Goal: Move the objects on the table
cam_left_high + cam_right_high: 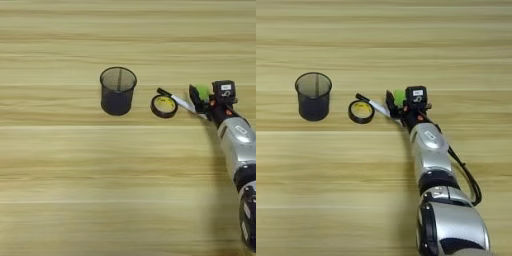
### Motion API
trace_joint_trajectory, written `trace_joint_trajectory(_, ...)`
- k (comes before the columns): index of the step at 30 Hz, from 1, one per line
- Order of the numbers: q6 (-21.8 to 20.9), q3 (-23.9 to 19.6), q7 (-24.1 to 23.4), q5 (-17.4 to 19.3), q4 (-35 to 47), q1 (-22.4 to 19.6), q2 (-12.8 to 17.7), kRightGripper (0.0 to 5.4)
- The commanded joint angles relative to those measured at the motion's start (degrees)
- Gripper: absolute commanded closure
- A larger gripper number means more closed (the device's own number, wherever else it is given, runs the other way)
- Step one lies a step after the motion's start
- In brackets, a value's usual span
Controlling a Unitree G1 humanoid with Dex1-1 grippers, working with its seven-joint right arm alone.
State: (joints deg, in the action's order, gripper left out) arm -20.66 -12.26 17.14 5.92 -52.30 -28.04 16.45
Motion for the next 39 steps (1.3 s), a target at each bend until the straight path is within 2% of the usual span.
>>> trace_joint_trajectory(1,0.6,1.2,0.2,0.6,11.3,0.4,-0.5,1.38)
trace_joint_trajectory(3,1.9,2.0,0.3,0.8,16.5,3.0,-1.8,1.25)
trace_joint_trajectory(7,5.4,4.3,0.6,0.7,25.2,7.6,-4.3,0.66)
trace_joint_trajectory(14,10.2,8.3,1.7,-0.1,33.2,12.8,-6.7,0.05)
trace_joint_trajectory(21,11.9,10.2,2.2,-0.5,33.1,13.6,-7.6,0.05)
trace_joint_trajectory(28,11.6,9.9,1.9,-0.7,29.1,12.1,-7.2,0.05)
trace_joint_trajectory(39,12.1,9.8,2.5,-0.4,27.4,12.7,-7.5,0.05)
